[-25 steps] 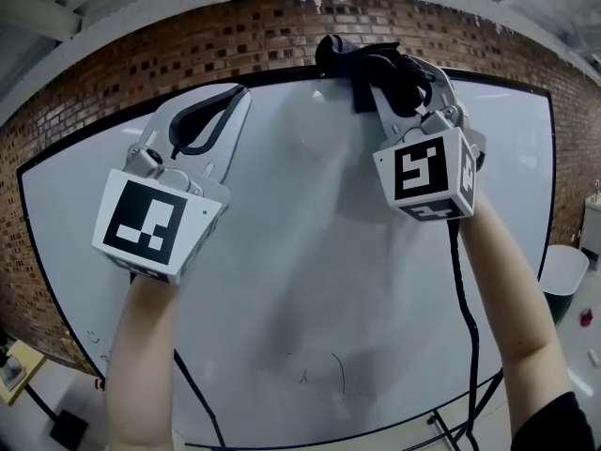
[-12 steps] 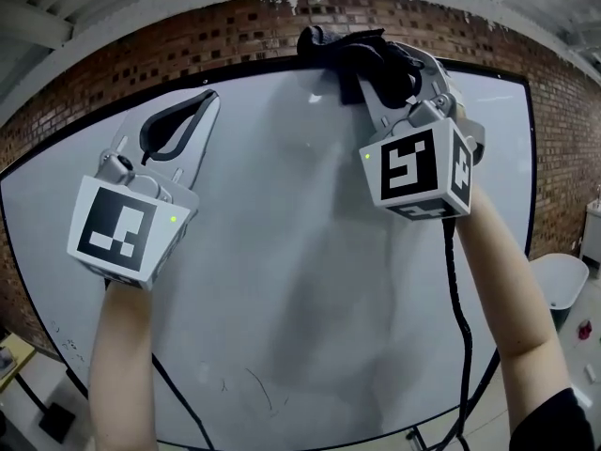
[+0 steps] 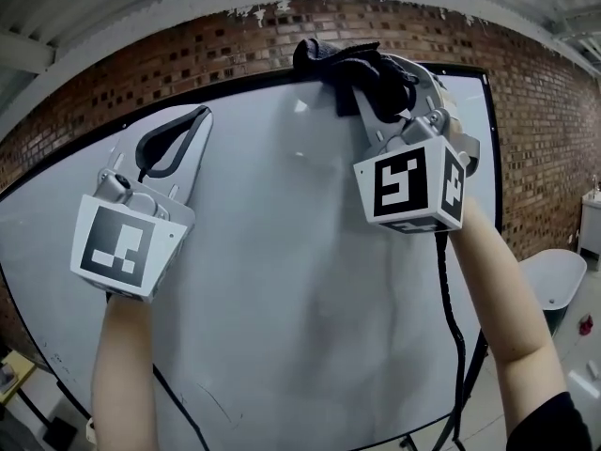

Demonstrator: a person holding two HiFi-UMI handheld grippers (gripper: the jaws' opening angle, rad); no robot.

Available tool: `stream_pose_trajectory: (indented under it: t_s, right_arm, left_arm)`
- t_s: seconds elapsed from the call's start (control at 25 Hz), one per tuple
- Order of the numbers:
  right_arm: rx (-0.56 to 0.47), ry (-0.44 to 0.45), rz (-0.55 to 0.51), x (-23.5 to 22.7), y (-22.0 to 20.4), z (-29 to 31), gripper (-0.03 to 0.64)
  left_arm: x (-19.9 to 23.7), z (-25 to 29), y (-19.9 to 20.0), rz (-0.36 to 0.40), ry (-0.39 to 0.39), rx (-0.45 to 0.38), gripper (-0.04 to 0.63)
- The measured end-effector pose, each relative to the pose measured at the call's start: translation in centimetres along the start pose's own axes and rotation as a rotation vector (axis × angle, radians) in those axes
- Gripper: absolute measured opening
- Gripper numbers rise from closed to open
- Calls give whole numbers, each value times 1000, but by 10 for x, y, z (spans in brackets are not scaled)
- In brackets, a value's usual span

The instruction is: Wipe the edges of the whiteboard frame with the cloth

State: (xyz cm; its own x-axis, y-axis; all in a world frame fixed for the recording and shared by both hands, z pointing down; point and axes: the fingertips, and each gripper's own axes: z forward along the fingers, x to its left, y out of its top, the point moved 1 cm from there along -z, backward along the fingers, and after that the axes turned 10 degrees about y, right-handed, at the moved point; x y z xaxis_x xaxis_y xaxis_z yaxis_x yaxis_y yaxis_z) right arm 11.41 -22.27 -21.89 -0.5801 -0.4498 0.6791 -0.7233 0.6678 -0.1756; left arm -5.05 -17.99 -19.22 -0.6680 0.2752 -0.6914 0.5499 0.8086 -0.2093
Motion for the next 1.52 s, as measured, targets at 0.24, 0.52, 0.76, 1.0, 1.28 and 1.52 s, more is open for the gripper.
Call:
stream_pose_trajectory:
  t_s: [0.24, 0.52, 0.76, 1.0, 1.28, 1.52]
  right_arm:
    - [38, 3, -22, -23, -34, -12, 83]
    - [88, 1, -20, -51, -82, -26, 83]
    - [122, -14, -33, -71, -115, -40, 83]
    - [148, -33, -29, -88, -147, -51, 83]
    - [149, -46, -34, -95, -171, -63, 83]
    - [183, -44, -42, -105, -186, -72, 83]
  left_arm:
    - [-23, 18, 13, -5, -8, 7, 3]
    - [-44, 37, 27, 11, 0, 18, 3]
    - [-64, 48, 36, -2, -1, 26, 3]
    - [-91, 67, 49, -13, -9, 10, 3]
    - [-137, 98, 74, -61, -40, -42, 3]
    - [-165, 123, 105, -112, -79, -90, 3]
